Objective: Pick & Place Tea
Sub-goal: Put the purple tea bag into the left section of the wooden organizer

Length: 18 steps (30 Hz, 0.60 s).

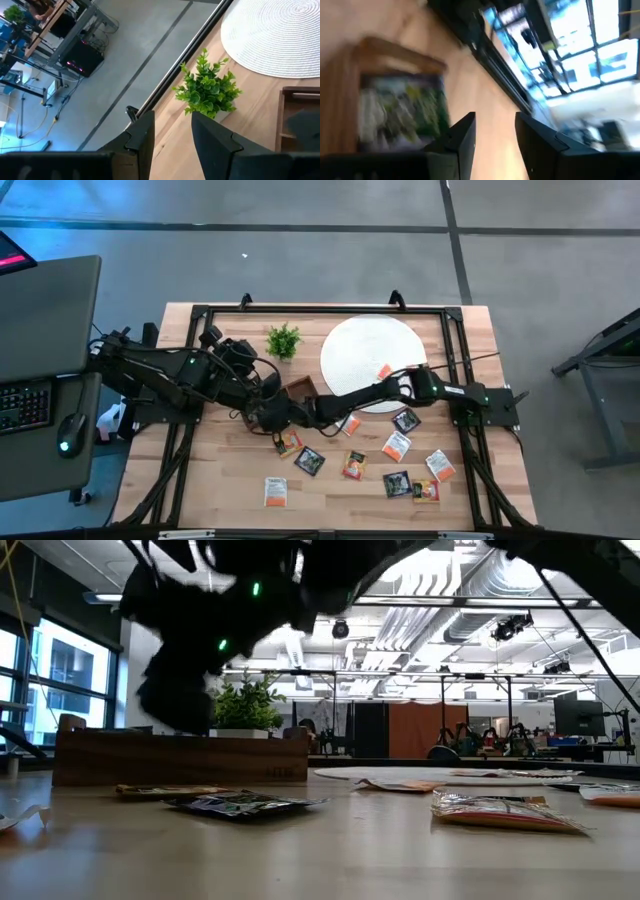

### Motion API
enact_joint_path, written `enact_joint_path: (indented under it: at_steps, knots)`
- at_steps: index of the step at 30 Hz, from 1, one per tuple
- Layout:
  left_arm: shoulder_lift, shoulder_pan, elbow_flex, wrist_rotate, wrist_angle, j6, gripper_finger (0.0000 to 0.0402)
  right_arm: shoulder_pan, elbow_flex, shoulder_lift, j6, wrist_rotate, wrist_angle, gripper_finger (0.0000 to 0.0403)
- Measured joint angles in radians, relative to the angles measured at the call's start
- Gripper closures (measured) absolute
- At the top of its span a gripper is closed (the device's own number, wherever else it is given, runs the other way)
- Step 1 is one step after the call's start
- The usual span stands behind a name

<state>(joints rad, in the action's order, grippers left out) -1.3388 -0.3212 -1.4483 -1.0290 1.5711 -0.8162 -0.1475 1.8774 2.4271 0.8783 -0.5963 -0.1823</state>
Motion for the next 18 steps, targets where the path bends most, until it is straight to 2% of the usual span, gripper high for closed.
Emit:
enact_joint_path:
  at_steps: [4, 7, 9, 11, 14, 16, 18]
  knots:
    - [0.000, 0.000, 0.000, 0.002, 0.000, 0.000, 0.0275, -0.030, 0.000, -0.073, 0.066, -0.180, 0.128, 0.0272]
    - [0.000, 0.000, 0.000, 0.032, 0.000, 0.000, 0.0275, -0.051, 0.000, -0.150, 0.063, -0.370, 0.287, 0.0278]
    - [0.000, 0.000, 0.002, 0.057, -0.001, 0.000, 0.0275, -0.059, -0.003, -0.217, 0.003, -0.511, 0.441, 0.0282]
    - [0.000, -0.001, 0.006, 0.084, 0.001, 0.000, 0.0275, -0.064, -0.017, -0.297, -0.135, -0.591, 0.653, 0.0285]
    - [0.000, -0.016, 0.006, 0.111, 0.001, 0.000, 0.0275, -0.067, -0.047, -0.435, -0.476, -0.562, 1.040, 0.0291]
    - [0.000, -0.034, 0.006, 0.112, 0.000, 0.000, 0.0275, -0.069, -0.087, -0.534, -0.738, -0.449, 1.257, 0.0295]
    - [0.000, -0.058, 0.006, 0.112, 0.000, -0.005, 0.0275, -0.071, -0.161, -0.641, -0.981, -0.307, 1.376, 0.0298]
